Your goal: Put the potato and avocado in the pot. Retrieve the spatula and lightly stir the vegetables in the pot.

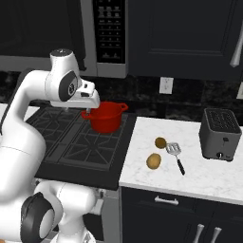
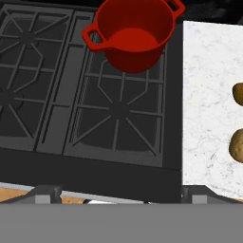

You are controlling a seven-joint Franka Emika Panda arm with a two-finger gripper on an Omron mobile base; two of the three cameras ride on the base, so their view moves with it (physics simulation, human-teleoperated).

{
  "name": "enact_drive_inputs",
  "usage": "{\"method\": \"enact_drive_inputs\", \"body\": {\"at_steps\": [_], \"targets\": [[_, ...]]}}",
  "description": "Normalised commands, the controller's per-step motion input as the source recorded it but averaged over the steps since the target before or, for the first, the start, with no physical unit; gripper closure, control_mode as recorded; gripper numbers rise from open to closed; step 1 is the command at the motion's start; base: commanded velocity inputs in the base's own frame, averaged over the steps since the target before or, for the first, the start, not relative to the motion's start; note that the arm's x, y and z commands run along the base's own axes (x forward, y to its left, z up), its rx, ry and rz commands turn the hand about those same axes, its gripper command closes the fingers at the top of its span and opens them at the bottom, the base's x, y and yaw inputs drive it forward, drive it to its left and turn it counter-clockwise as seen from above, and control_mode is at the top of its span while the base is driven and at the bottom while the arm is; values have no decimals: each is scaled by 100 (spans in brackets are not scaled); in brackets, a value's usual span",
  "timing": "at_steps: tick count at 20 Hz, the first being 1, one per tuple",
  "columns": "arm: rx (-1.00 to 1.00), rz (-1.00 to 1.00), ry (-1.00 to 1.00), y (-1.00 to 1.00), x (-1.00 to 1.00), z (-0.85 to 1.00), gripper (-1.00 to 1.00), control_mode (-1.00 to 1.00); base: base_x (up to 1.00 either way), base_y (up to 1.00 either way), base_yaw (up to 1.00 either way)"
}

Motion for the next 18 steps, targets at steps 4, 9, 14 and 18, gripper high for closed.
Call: {"method": "enact_drive_inputs", "body": {"at_steps": [4, 9, 14, 18], "targets": [[0, 0, 0, 0, 0, 0, -100, 100, 6, 1, 0], [0, 0, 0, 0, 0, 0, -100, 100, 1, 0, 0], [0, 0, 0, -26, -7, -22, -100, -100, 0, 0, 0], [0, -5, 0, -89, -40, -32, -100, -100, 0, 0, 0]]}}
